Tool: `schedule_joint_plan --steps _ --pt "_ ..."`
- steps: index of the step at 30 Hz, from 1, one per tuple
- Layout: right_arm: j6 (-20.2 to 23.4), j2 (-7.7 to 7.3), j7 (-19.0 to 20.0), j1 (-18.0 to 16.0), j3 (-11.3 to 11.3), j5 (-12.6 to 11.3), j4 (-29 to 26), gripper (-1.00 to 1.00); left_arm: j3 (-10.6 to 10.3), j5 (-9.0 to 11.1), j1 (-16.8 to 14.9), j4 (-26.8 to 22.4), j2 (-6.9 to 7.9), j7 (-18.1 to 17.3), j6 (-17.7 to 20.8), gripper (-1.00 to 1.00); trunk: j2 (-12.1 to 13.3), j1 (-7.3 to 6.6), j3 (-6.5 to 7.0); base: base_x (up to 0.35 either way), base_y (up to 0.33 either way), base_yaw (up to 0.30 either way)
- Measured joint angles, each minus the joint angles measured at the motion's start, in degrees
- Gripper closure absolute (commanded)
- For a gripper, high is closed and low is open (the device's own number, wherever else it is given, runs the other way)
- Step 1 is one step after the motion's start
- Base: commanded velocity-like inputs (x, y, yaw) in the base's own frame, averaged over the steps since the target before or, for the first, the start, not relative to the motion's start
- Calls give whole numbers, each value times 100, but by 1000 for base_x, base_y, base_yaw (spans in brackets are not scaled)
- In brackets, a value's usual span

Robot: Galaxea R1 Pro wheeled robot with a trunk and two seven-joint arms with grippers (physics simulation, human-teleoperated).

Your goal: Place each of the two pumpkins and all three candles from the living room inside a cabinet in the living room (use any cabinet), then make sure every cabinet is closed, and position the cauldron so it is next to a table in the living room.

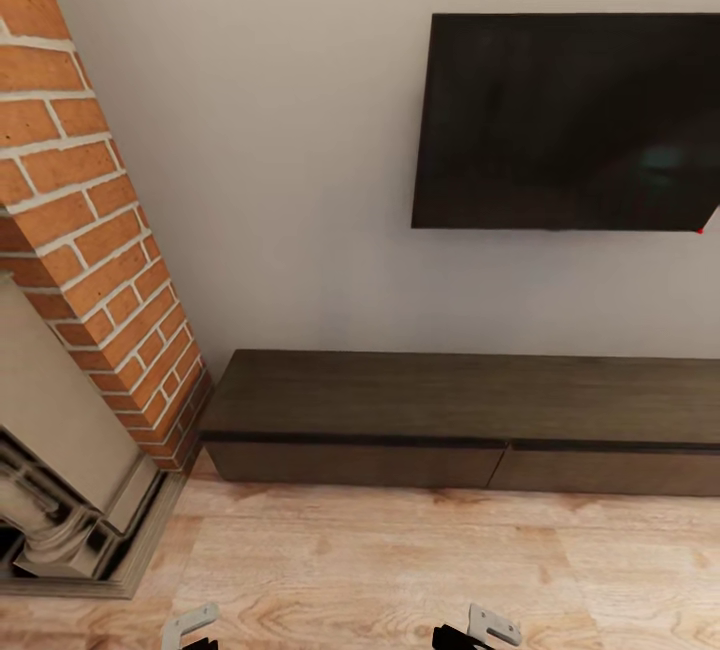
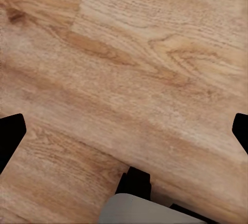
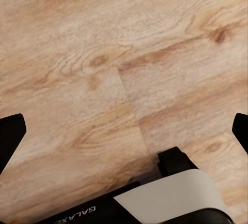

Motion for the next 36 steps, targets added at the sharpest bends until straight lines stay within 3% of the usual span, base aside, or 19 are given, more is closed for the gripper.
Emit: schedule_joint_plan --steps 36 --pt "41 19 40 0 18 26 -9 -100 0 5 0 3 -2 -3 30 -100 1444 -791 601 0 0 0"
